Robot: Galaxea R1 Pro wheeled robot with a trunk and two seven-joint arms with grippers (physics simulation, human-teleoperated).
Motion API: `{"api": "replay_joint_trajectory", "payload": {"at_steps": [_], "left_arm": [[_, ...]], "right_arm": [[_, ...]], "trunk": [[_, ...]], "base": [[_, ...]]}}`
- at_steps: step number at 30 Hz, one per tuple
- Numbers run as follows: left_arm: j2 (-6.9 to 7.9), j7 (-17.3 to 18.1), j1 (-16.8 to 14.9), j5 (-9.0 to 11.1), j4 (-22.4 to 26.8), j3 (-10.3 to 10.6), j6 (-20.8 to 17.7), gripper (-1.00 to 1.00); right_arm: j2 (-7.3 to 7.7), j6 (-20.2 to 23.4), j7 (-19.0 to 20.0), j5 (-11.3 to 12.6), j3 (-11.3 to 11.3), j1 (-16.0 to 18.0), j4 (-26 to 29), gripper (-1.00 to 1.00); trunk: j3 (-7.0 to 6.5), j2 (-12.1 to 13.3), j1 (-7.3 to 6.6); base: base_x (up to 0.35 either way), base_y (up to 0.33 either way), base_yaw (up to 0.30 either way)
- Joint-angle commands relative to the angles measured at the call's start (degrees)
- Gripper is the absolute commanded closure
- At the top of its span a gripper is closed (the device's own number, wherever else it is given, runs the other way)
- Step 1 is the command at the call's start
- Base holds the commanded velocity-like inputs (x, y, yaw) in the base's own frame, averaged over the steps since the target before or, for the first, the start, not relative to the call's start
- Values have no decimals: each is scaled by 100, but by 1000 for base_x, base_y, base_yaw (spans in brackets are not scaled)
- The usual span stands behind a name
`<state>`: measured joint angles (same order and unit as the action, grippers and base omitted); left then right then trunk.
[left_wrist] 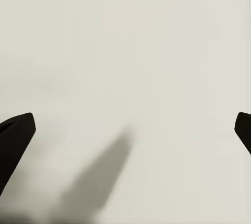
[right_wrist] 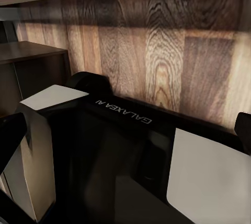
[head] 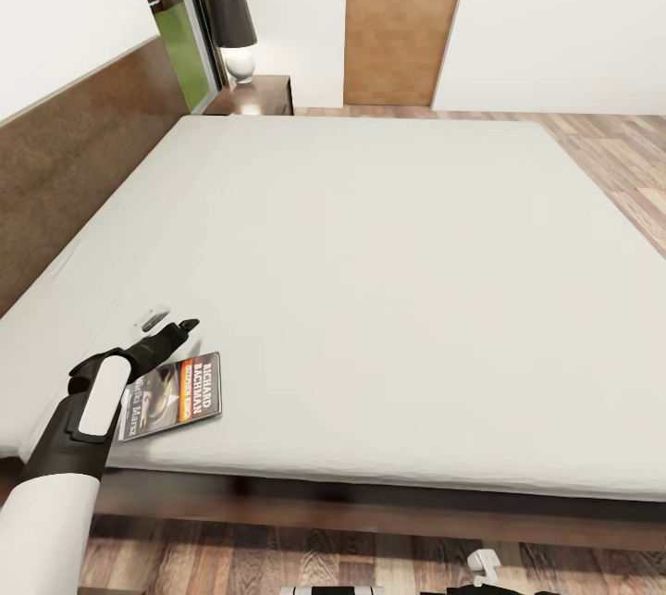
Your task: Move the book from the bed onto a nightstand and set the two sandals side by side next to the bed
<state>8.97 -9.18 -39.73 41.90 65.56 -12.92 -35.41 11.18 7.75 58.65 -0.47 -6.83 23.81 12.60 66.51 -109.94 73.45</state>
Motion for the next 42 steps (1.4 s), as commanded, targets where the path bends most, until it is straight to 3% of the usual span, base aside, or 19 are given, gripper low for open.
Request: {"api": "replay_joint_trajectory", "payload": {"at_steps": [1,42], "left_arm": [[-1,-67,0,97,-93,0,-42,-100],[-1,-72,0,105,-87,-9,-28,-100]], "right_arm": [[-2,60,28,-5,-37,1,2,-100],[0,60,25,-5,-37,1,4,-100]], "trunk": [[4,-1,0],[4,-1,0]], "base": [[-69,0,0],[-65,0,0]]}}
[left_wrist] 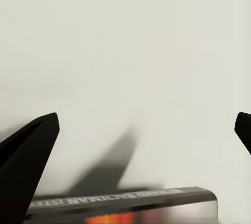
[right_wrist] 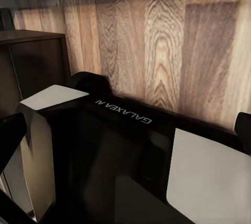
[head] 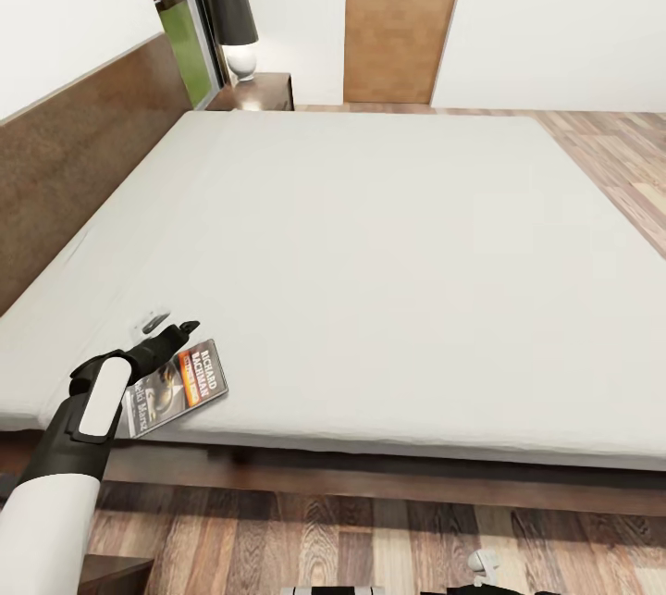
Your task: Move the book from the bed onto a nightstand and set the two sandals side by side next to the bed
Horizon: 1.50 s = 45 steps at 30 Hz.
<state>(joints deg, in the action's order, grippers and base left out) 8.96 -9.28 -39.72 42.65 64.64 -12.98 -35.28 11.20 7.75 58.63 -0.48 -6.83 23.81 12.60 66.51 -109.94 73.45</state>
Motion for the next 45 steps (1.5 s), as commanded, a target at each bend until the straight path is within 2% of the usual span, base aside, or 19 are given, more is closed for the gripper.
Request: {"api": "replay_joint_trajectory", "payload": {"at_steps": [1,28,45], "left_arm": [[1,-62,0,28,4,-2,-40,-100],[-8,-64,8,26,4,-2,-40,-100],[-8,-57,8,33,-4,-4,-40,-100]], "right_arm": [[-2,60,27,-5,-38,1,4,-100],[-2,50,26,-5,-29,1,-2,-100],[-2,-142,26,-5,-38,1,-3,-100]], "trunk": [[4,-1,0],[4,-1,0],[4,-1,0]], "base": [[0,0,0],[0,0,0],[0,0,0]]}}
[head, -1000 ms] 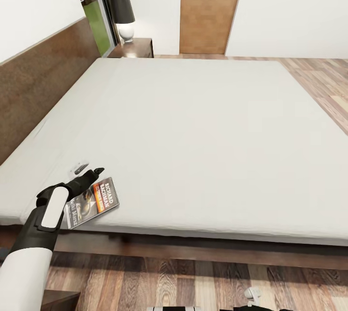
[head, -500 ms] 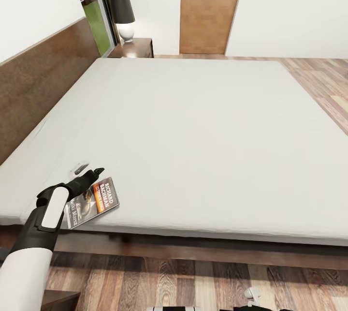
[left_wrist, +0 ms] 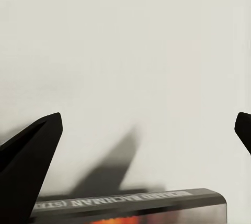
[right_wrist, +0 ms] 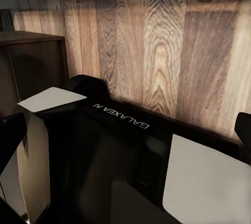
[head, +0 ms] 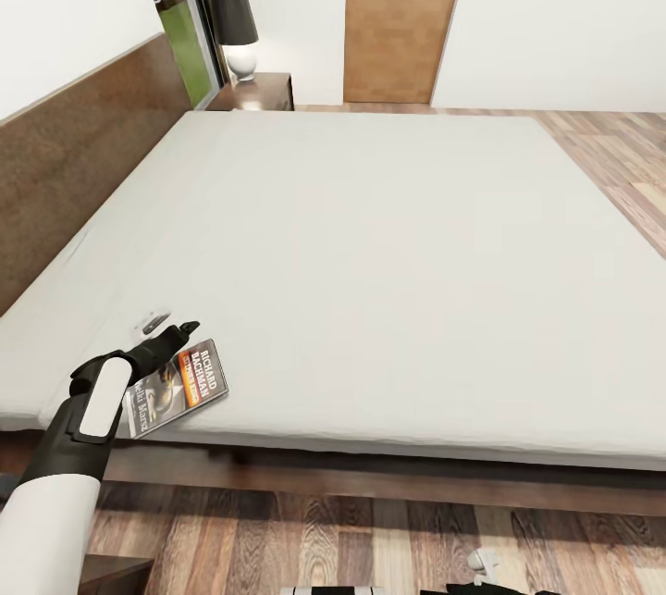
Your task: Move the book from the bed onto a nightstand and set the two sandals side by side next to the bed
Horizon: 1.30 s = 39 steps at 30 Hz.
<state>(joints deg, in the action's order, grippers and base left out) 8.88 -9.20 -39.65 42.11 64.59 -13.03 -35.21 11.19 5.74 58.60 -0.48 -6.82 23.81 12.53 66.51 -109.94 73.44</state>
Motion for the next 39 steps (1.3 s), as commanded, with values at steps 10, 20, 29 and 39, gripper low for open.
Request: {"api": "replay_joint_trajectory", "payload": {"at_steps": [10,20,29,39], "left_arm": [[-2,-65,1,94,1,2,-52,-100],[-2,-71,1,95,8,-2,-56,-100],[-6,-72,1,96,9,2,-55,-100],[-9,-61,3,106,3,2,-67,-100]], "right_arm": [[1,59,28,-5,-38,1,4,-100],[-1,59,28,-5,-38,1,4,-100],[1,59,31,-5,-38,1,4,-100],[3,59,32,-5,-38,1,4,-100]], "trunk": [[-31,79,-44],[-211,480,-263],[-372,841,-461],[-552,1242,-681]], "base": [[0,0,0],[0,0,0],[0,0,0],[0,0,0]]}}
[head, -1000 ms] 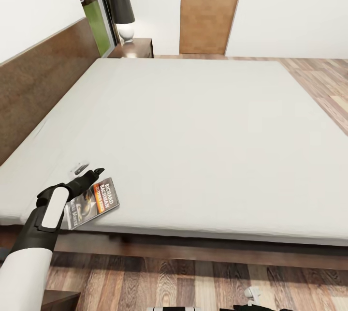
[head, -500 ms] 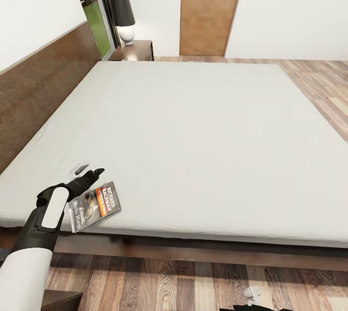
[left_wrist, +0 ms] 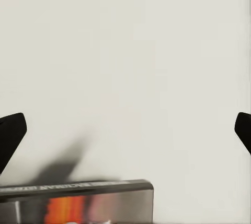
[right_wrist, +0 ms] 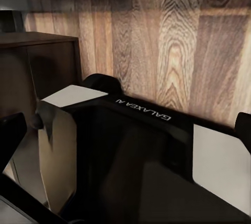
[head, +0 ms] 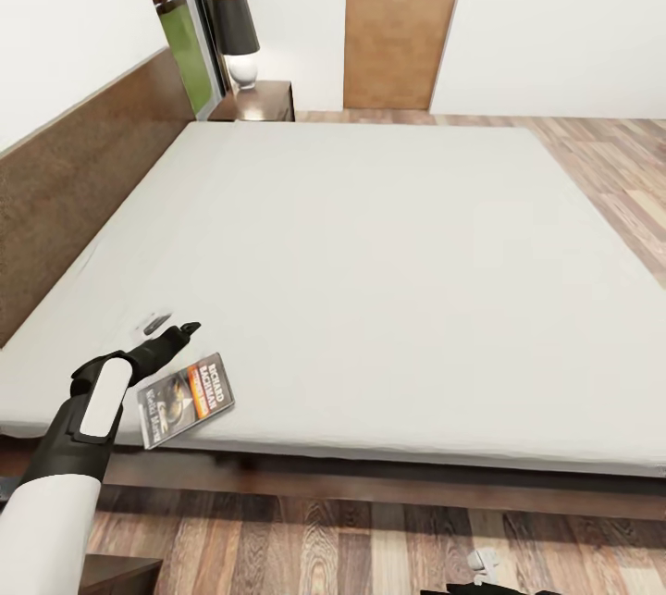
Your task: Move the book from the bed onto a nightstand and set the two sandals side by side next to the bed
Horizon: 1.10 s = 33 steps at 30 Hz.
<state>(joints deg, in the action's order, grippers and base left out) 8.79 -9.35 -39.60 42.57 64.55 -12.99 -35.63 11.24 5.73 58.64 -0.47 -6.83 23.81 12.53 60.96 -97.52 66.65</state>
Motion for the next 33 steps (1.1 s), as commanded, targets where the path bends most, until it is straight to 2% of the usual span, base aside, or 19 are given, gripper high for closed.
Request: {"api": "replay_joint_trajectory", "payload": {"at_steps": [1,20,25,27,28,33], "left_arm": [[0,-45,-1,64,7,-2,-26,-100],[-8,-13,24,90,14,6,-49,-100],[-2,0,25,162,54,1,-76,-100],[-1,-3,28,272,135,4,-95,-100],[4,-4,37,462,248,6,-248,-100],[14,2,53,932,400,7,-911,-100]], "right_arm": [[-1,59,29,-5,-38,1,4,-100],[1,59,30,-5,-38,1,4,-100],[1,59,25,-5,-38,1,4,-100],[1,59,25,-5,-38,1,4,-100],[1,59,25,-5,-38,1,4,-100],[1,59,25,-5,-43,1,4,-100]], "trunk": [[-15,40,-23],[-356,802,-440],[-446,1002,-550],[-482,1083,-594],[-500,1123,-616],[-589,1323,-726]], "base": [[0,0,0],[0,0,0],[0,0,0],[0,0,0],[0,0,0],[0,0,0]]}}
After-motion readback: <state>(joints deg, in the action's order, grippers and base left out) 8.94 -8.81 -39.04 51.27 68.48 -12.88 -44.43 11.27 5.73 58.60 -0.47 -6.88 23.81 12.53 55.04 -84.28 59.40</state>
